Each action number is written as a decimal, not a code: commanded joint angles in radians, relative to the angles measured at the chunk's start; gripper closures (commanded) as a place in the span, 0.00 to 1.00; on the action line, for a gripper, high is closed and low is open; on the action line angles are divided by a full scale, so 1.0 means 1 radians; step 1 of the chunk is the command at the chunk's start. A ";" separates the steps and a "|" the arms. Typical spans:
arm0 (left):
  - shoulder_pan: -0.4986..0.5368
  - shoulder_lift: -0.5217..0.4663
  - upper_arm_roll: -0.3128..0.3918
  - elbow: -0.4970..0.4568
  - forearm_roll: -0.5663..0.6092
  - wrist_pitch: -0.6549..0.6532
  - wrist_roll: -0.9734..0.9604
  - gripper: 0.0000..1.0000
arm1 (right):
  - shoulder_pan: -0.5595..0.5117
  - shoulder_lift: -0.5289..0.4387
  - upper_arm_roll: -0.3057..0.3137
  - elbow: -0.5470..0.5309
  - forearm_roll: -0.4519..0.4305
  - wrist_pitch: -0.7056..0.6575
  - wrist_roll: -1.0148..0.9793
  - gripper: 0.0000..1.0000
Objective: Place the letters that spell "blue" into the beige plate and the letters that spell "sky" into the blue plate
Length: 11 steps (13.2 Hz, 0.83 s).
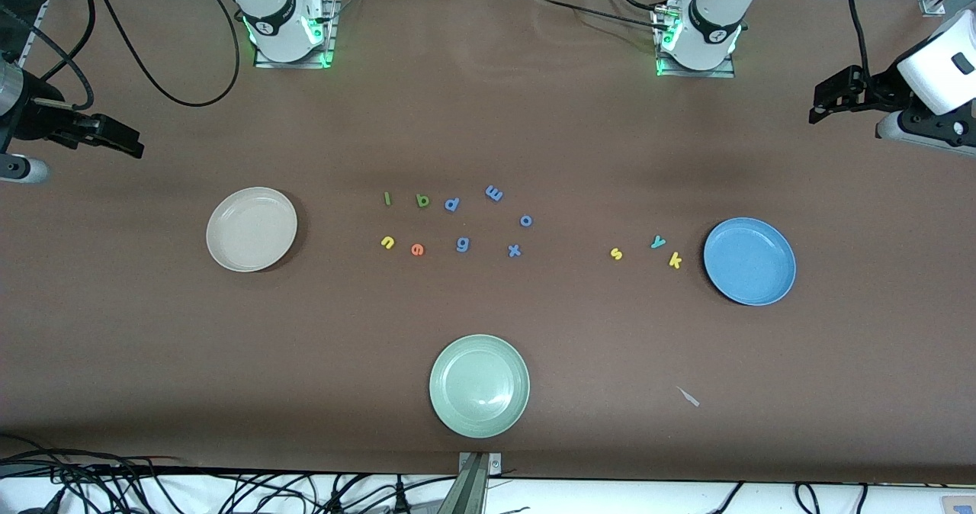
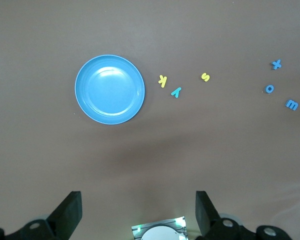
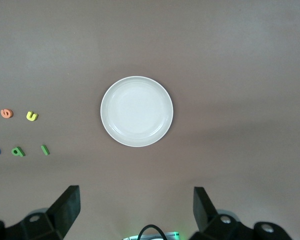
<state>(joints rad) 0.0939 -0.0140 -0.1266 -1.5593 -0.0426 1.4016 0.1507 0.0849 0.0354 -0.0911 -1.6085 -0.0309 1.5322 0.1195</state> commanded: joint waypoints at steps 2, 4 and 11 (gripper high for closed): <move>-0.005 0.009 -0.004 0.034 0.015 -0.023 -0.011 0.00 | -0.011 -0.003 0.014 -0.001 0.009 0.060 0.002 0.00; -0.016 0.009 -0.004 0.042 0.015 -0.023 -0.017 0.00 | -0.011 -0.003 0.014 -0.001 0.011 0.066 -0.001 0.00; -0.013 0.009 -0.001 0.042 0.017 -0.023 -0.025 0.00 | -0.011 -0.003 0.014 -0.002 0.014 0.065 -0.003 0.00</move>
<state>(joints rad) 0.0862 -0.0140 -0.1296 -1.5458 -0.0426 1.4016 0.1372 0.0850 0.0355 -0.0870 -1.6086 -0.0303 1.5923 0.1194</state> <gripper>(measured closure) 0.000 0.000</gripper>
